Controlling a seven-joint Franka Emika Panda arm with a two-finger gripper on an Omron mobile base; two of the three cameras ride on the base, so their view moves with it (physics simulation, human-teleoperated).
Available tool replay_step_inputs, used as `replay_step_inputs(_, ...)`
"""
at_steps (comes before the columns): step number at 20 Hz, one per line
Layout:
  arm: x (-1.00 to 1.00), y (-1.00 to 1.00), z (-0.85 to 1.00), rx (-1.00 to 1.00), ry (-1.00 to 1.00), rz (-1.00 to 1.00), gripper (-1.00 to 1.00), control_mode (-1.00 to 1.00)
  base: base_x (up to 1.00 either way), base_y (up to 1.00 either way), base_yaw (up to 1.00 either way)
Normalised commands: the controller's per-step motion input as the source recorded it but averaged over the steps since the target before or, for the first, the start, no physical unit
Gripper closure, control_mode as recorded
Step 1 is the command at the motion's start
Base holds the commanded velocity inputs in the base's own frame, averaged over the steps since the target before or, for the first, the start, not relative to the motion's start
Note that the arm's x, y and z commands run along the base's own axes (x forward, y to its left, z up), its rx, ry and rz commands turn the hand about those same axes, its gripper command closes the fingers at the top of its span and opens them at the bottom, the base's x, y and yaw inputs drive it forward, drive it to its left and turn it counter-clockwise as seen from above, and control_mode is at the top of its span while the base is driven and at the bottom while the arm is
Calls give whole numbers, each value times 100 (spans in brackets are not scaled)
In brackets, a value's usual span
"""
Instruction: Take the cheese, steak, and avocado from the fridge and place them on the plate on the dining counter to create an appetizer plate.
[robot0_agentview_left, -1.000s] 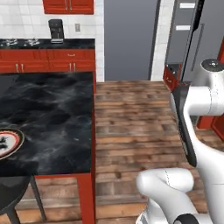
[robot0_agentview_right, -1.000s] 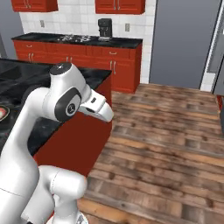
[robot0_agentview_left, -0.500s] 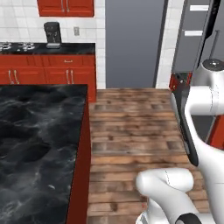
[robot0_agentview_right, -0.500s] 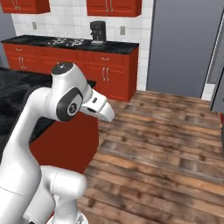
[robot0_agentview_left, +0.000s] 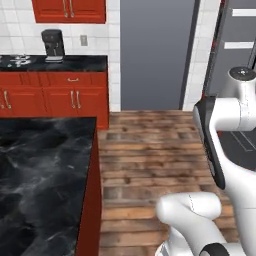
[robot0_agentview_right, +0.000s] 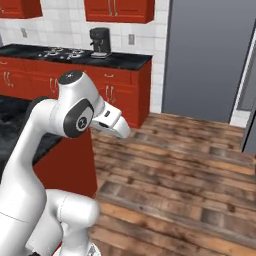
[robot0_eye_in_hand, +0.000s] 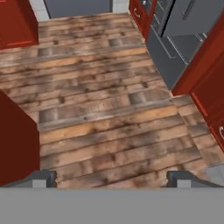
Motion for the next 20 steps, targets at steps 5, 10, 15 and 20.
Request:
replay_step_inputs(5,0,0,0,0,0,0,-100,100,100,-21,-10)
replay_step_inputs(10,0,0,0,0,0,0,-100,100,100,-20,-16)
replay_step_inputs(15,0,0,0,0,0,0,-100,100,100,-21,-23)
replay_step_inputs(20,0,0,0,0,0,0,-100,100,100,-27,-28)
